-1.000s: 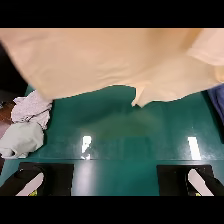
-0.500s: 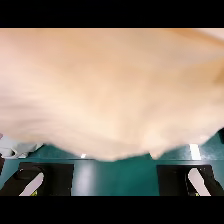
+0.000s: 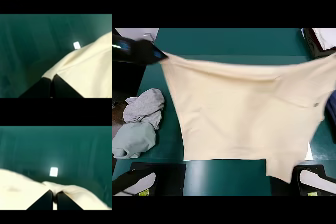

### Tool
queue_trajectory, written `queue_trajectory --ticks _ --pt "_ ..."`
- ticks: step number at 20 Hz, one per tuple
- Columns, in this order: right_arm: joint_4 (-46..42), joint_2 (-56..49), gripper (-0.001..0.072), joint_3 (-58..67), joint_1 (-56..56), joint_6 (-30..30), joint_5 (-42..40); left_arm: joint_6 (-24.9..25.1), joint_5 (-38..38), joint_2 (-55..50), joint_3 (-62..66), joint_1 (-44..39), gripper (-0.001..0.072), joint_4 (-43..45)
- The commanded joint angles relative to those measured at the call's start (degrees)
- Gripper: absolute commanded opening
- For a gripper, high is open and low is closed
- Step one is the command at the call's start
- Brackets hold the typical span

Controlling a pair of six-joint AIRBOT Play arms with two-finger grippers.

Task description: Fold the shirts.

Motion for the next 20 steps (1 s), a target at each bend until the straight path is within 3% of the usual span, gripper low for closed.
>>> queue_trajectory --ticks 1,4,9,12,15,20 --pt "-4.70 -11.43 0.0014 -5.92 5.95 0.46 -2.05 3.56 4.26 -12.35 -2.71 0.04 0.0024 0.35" --pt "-4.55 -18.53 0.0014 -2.73 5.79 0.48 -11.08 5.55 16.13 -18.49 -2.71 0.04 0.0025 0.28" --pt "-4.68 -23.76 0.0015 5.90 5.64 0.00 -22.91 5.57 32.09 -19.98 -2.71 0.04 0.0025 0.33" --pt "-5.40 -23.69 0.0014 4.52 5.64 -1.49 -25.57 7.67 30.16 -20.68 -2.80 0.02 0.0024 0.81" --pt "-10.64 -23.30 0.0013 0.02 6.69 -1.51 -22.29 9.66 24.13 -22.82 -3.91 0.02 0.0024 1.03" --pt "-15.67 -16.70 0.0014 -15.67 8.20 -1.46 -24.68 9.64 22.21 -23.58 -10.93 0.04 0.0024 2.29"
